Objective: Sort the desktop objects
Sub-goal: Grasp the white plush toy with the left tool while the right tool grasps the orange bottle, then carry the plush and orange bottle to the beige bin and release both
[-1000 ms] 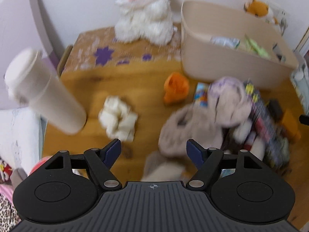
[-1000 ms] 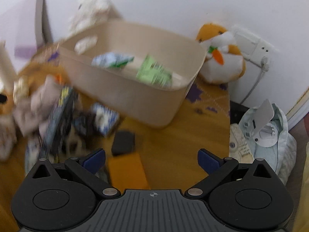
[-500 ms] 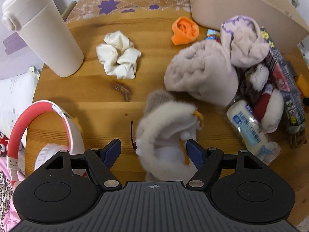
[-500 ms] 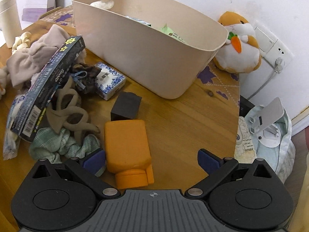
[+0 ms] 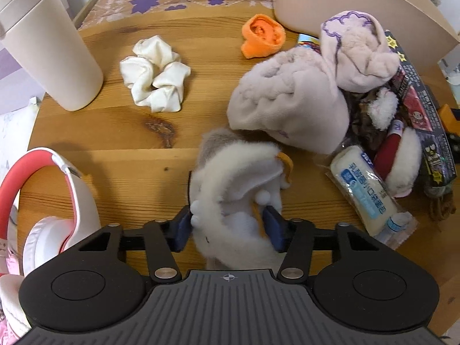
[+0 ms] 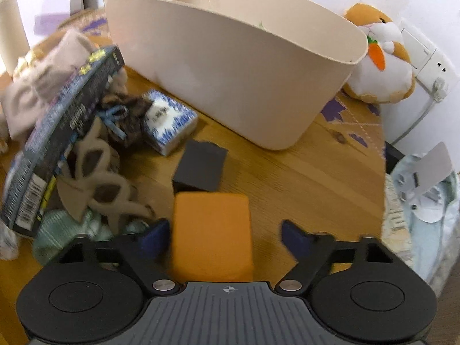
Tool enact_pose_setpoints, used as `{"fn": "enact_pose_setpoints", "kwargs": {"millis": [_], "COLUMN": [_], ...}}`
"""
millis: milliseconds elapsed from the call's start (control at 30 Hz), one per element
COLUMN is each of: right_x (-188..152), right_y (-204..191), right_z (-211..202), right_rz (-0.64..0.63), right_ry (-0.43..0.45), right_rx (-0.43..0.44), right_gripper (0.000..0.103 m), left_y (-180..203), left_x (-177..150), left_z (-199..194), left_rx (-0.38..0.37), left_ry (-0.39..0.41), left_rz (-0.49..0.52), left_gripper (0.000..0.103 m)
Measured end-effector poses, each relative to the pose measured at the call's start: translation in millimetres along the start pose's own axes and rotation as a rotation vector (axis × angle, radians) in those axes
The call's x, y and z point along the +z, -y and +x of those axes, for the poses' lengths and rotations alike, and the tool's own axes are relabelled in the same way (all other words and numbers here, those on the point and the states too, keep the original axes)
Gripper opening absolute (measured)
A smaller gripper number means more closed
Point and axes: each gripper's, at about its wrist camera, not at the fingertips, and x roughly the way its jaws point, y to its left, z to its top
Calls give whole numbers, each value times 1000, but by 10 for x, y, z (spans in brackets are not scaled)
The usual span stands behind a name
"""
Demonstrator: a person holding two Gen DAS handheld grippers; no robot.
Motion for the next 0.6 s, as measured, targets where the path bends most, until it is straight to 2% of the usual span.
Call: {"fn": "enact_pose_setpoints", "kwargs": {"millis": [33, 67, 167, 267, 467, 600], "right_x": [8, 17, 12, -15, -88, -115], "right_y": [-9, -23, -69, -82, -58, 34], "right_z": [-10, -15, -36, -68, -239, -390], "right_rz": [0, -3, -21, -18, 17, 66], "right_ry": [-1, -6, -17, -32, -19, 2], "right_rx": [9, 7, -14, -28, -44, -44], "right_gripper": [57, 52, 51, 51, 51, 51], "left_y": [-4, -5, -1, 18, 75, 126], "left_x": [-8, -26, -46, -56, -56, 17], "left_z": [-2, -4, -21, -34, -156, -170], "left_rx": [-5, -10, -20, -36, -51, -35], "left_ry": [-1, 0, 2, 0, 4, 39], "left_rz": [1, 1, 13, 19, 27, 52], "left_gripper": [46, 43, 32, 24, 22, 22]}}
